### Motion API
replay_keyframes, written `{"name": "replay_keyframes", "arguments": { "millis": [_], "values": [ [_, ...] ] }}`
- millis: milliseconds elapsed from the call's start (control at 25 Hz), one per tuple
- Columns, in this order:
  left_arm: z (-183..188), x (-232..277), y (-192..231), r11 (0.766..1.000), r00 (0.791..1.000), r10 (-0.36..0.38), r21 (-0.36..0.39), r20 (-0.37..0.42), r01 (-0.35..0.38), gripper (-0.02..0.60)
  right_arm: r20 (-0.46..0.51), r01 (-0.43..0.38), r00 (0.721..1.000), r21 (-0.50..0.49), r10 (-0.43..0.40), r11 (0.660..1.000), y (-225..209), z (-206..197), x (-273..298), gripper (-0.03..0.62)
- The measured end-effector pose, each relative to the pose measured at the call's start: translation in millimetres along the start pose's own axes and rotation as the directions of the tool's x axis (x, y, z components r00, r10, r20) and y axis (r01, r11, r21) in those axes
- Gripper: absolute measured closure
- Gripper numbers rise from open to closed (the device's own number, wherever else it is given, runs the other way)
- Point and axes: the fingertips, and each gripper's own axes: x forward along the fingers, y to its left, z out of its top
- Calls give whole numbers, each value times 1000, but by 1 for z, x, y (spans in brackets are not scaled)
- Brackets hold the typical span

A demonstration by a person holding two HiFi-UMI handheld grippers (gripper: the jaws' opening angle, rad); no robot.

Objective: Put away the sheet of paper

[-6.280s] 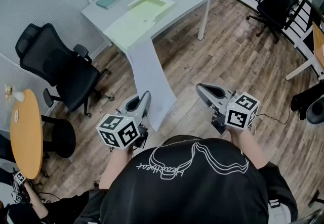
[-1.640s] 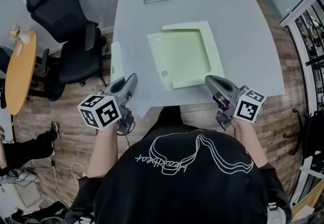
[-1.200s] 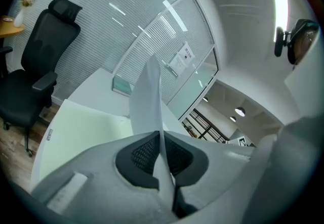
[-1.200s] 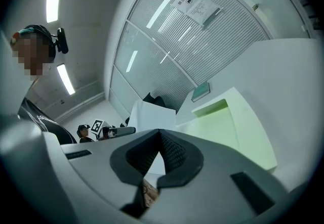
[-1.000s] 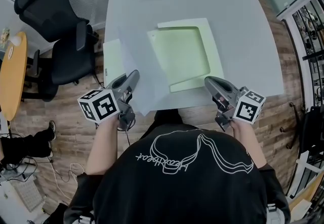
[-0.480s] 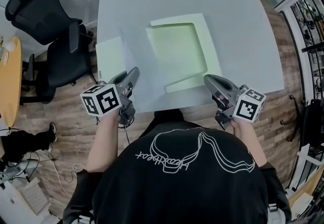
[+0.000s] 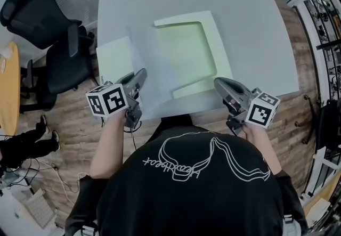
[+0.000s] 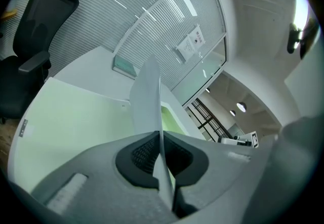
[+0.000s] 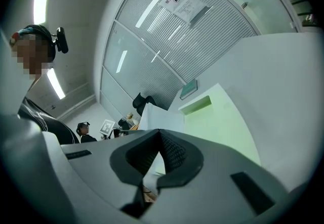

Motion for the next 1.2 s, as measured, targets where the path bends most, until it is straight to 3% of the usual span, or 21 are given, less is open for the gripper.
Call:
{"name": "replay_keyframes", "arguments": {
  "millis": [1200],
  "values": [
    [-18,63,14,997,997,33,-62,-65,-37,572,40,48,998,44,-49,998,-27,9,-21,583]
  ]
}}
